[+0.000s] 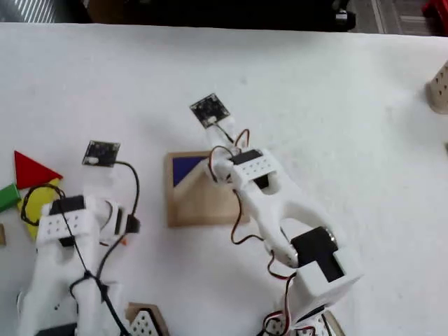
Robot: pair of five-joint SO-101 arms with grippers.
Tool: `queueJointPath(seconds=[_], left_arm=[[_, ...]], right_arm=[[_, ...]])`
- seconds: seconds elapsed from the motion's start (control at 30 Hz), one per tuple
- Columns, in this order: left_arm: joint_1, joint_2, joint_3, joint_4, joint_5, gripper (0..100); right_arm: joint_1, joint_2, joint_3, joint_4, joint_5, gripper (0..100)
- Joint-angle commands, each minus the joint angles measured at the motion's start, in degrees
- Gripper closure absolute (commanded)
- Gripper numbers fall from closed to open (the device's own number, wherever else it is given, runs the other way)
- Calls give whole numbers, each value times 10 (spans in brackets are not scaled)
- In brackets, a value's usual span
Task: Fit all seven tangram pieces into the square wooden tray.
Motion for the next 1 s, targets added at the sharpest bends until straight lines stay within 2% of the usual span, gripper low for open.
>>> queueJointPath(seconds=[0.0, 0.2, 0.37, 0.4, 0.5, 0.7, 0.8, 0.97], left_arm=[[8, 86, -60, -21, 4, 724], [5, 131, -86, -20, 7, 744], [7, 132, -85, -33, 3, 967], [8, 134, -85, -37, 3, 985], [8, 134, -85, -37, 4, 941], [8, 132, -87, -40, 6, 954], [11, 131, -93, -40, 7, 954], [72, 131, -119, -37, 7, 954]], right_arm=[[8, -16, -18, -5, 8, 981], [12, -16, -18, -5, 8, 981], [12, -16, -18, -5, 8, 981], [13, -16, -18, -5, 9, 981], [13, -16, -18, -5, 9, 981], [29, -19, -18, -4, 9, 981], [63, -52, -18, 21, 9, 981], [140, -137, -17, 102, 3, 981]])
